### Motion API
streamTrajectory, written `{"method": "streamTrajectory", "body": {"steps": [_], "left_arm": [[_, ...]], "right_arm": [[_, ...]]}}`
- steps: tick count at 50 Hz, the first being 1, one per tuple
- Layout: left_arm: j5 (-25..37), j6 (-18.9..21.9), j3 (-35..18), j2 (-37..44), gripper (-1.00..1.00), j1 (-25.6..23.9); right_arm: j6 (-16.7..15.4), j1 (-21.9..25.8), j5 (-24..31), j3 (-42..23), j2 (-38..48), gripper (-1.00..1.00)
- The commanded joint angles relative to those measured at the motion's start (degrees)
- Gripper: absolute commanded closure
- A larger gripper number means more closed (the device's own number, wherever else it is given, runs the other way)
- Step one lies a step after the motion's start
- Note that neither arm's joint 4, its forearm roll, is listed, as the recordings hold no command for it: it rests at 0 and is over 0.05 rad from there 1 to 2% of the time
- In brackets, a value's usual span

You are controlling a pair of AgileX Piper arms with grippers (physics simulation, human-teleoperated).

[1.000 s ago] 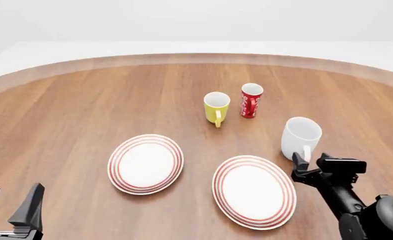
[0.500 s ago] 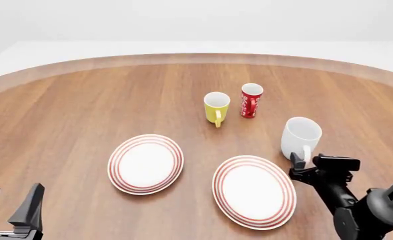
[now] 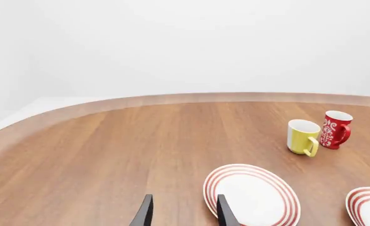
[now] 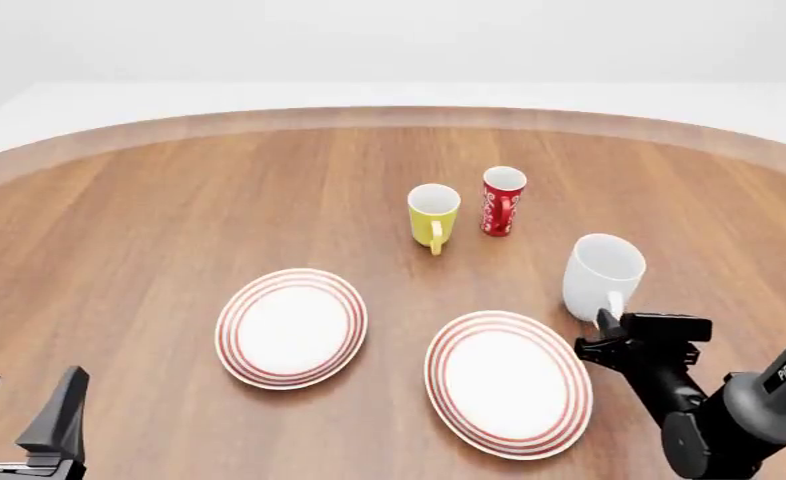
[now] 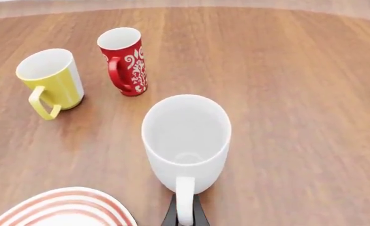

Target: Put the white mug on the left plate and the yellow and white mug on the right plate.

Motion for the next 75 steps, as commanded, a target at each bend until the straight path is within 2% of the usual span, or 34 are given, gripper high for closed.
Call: {"method": "streamTrajectory", "body": {"steps": [1, 20, 34, 52, 75], "left_arm": [[0.0, 0.0, 0.0, 0.0, -1.00, 0.0], [0.0, 0.0, 0.0, 0.0, -1.00, 0.0], [0.0, 0.0, 0.0, 0.0, -1.00, 0.0], [0.0, 0.0, 0.0, 0.0, -1.00, 0.0], [0.0, 0.0, 0.0, 0.0, -1.00, 0.0]], "right_arm": [[0.0, 0.2, 0.1, 0.0, 0.0, 1.00], [-1.1, -0.2, 1.9, 1.4, -5.1, 1.00], [-2.2, 0.0, 5.4, 2.9, -12.3, 1.00], [-2.9, 1.2, 14.5, 3.8, -25.6, 1.00], [-5.0, 5.3, 28.2, 2.1, -41.3, 1.00]]}}
